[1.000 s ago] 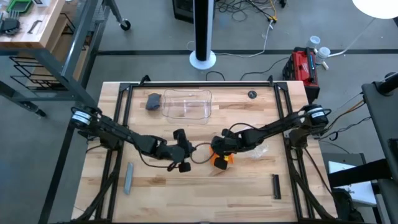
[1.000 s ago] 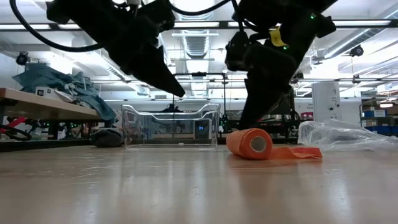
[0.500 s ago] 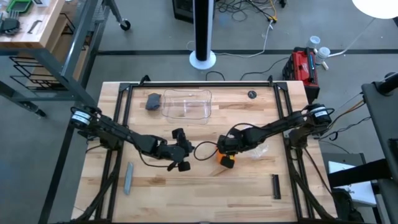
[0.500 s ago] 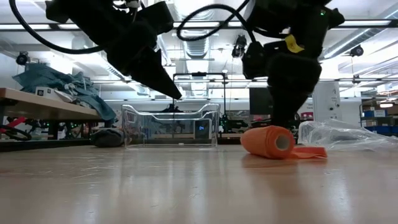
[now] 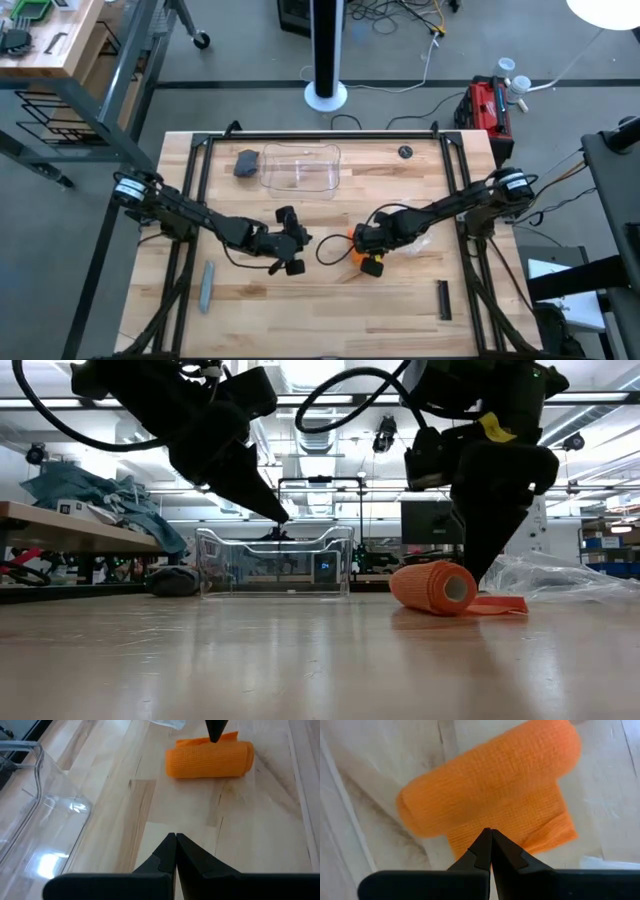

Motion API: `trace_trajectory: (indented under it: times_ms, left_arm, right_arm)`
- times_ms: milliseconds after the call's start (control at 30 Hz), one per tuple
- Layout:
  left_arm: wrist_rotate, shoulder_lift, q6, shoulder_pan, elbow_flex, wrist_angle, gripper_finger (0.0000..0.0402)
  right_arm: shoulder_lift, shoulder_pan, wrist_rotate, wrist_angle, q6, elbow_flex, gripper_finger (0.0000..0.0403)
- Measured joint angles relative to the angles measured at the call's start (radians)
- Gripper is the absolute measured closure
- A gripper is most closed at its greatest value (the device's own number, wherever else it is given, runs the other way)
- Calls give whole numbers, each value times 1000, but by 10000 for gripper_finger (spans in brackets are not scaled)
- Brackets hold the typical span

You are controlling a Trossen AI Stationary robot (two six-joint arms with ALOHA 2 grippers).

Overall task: Roll bandage
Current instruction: Roll the orange bandage

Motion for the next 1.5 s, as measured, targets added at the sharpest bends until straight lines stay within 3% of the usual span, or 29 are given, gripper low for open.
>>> trace_trajectory:
  times_ms: [433,867,1167,1500]
  left_arm:
    - [0,0,-17,0,-3,-3,401]
    - [0,0,-17,0,-5,-4,401]
    - [-2,-1,-16,0,-5,-4,402]
    - [-2,-1,-28,0,-6,-3,401]
  right_arm:
    - [-10,4,4,14,51,-108,403]
    - [-101,3,51,12,49,-80,403]
    - [-92,3,78,265,-5,-66,403]
    - [-60,3,116,238,-3,-66,403]
